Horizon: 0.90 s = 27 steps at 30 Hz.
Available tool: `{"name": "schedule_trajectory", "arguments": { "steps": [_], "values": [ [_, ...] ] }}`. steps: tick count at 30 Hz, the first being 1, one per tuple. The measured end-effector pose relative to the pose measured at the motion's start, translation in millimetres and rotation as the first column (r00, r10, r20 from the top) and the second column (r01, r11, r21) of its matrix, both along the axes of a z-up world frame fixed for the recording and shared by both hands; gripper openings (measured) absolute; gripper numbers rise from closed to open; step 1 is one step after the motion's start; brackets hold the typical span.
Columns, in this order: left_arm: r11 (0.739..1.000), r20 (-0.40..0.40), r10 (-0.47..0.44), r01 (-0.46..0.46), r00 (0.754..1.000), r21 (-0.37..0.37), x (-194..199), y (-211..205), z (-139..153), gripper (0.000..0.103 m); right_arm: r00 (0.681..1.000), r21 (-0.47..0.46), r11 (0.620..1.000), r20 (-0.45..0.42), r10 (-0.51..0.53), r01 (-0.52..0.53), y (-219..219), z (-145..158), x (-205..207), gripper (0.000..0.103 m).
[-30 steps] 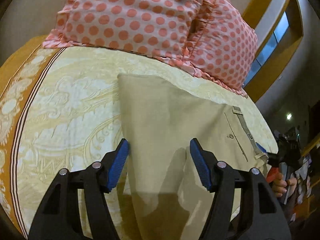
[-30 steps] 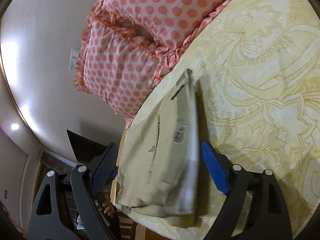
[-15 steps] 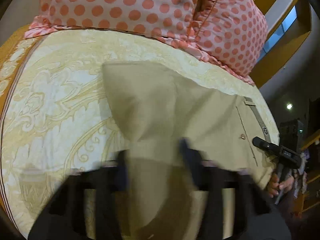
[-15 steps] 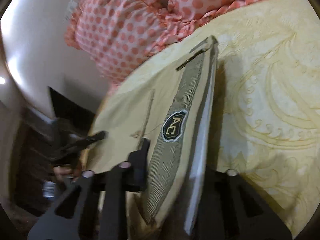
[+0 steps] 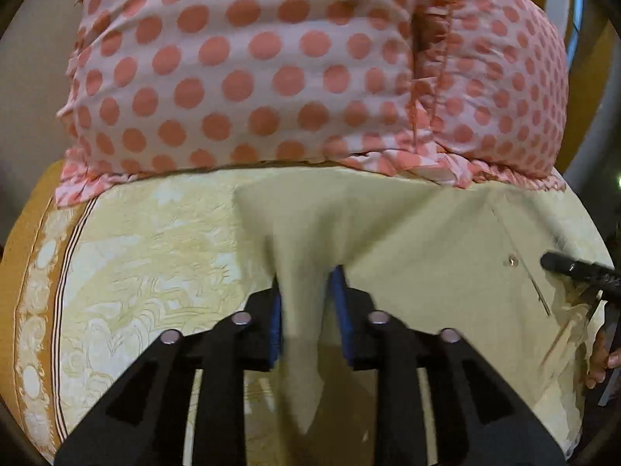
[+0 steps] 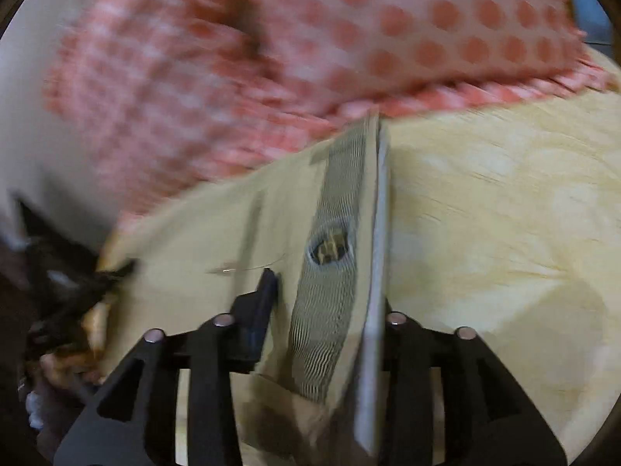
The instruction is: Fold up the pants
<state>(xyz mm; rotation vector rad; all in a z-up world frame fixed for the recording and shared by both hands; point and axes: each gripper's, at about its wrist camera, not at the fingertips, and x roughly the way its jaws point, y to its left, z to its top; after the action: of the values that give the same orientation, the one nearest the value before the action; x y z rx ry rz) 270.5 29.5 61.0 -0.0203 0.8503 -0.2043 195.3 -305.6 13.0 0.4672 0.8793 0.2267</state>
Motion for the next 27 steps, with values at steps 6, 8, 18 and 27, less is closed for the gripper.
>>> {"name": "schedule_trajectory", "arguments": {
  "steps": [6,8,18,27],
  "values": [
    [0.994,0.158,-0.005,0.022,0.987,-0.108,-68,16,36,0.04,0.975,0.025,1.0,0.222,0.012,-0.018,-14,33,-62,0.061],
    [0.982,0.118,-0.084,0.102,0.989,-0.158,-81,3,31,0.047,0.974,0.002,0.994,0.202,0.105,-0.108,6,30,-69,0.066],
    [0.997,-0.011,-0.063,0.063,0.998,-0.053,-102,-24,-1,0.067,0.99,-0.213,0.976,0.121,0.073,-0.046,40,26,-97,0.098],
    [0.995,0.028,0.061,-0.063,0.998,0.078,-216,-6,-20,0.101,0.981,-0.371,0.929,0.176,0.082,-0.011,107,-7,-177,0.102]
  ]
}}
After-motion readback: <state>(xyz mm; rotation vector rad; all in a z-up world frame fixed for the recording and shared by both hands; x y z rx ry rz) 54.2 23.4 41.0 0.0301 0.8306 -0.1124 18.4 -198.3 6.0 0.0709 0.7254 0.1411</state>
